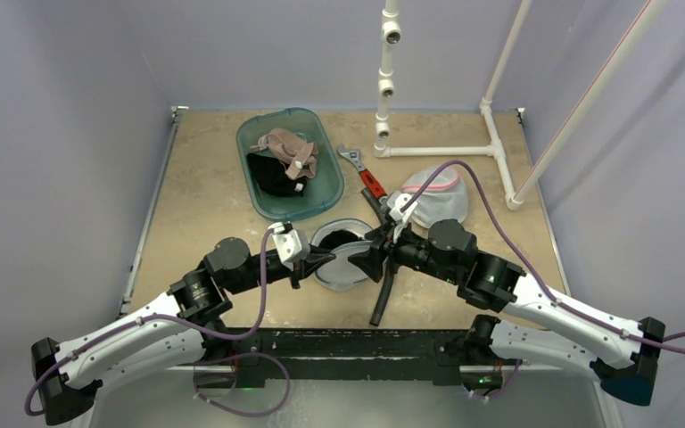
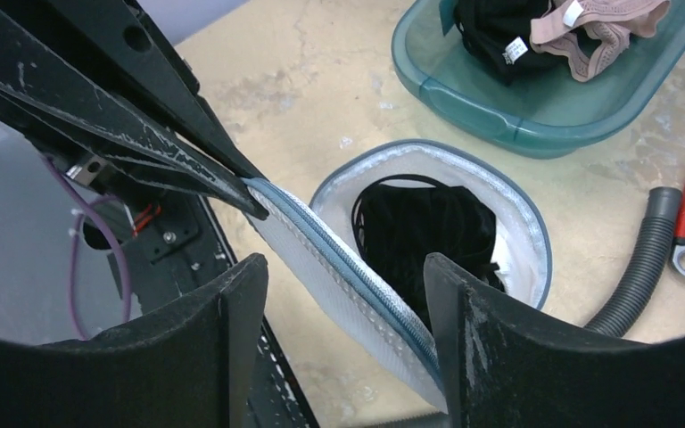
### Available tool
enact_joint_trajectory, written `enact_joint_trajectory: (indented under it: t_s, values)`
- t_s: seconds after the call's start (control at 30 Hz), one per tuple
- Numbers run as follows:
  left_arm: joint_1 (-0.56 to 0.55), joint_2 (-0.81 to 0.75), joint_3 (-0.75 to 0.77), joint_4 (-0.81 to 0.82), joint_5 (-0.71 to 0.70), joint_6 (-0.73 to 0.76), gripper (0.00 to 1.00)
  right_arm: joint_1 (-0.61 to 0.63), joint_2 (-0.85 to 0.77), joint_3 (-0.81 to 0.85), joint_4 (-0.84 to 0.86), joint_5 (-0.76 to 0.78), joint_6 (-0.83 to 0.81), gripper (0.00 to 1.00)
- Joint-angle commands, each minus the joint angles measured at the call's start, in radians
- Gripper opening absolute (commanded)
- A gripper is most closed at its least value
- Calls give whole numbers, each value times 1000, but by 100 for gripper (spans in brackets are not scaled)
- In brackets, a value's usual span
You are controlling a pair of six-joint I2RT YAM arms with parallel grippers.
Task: Unzip the laundry bag and remove the bra
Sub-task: Open the laundry bag at the center of the board.
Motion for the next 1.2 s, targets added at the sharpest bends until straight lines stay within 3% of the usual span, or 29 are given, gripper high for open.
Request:
enact_joint_trajectory:
  t_s: [0.0, 0.13, 0.23, 0.3, 0.37, 0.63, 0.9, 1.17]
  values:
    - [-5, -7, 30, 16, 22, 27, 0, -2, 8, 26, 13, -53, -63, 65]
    - [-5, -1, 39, 0, -7, 10, 1, -1, -6, 25, 9, -54, -59, 36]
    - [-5, 9, 68, -39, -68, -57, 16, -1, -19, 25, -2, -59, -60, 24]
    - [-5, 7, 86, -65, -126, -111, 36, -1, -21, 26, -12, -67, -60, 13]
    - [-4, -2, 99, -106, -188, -168, 41, -1, -26, 24, -17, -74, -57, 0]
    - [-4, -26, 94, -213, -533, -534, 50, 2, -50, 15, -18, -129, -65, 0]
    - [-4, 260, 169, -382, -555, -677, 48, 59, -41, 21, -16, -168, -97, 0]
    - [-4, 324, 152, -422, -633, -729, 48, 213, -45, 15, -19, -135, -115, 0]
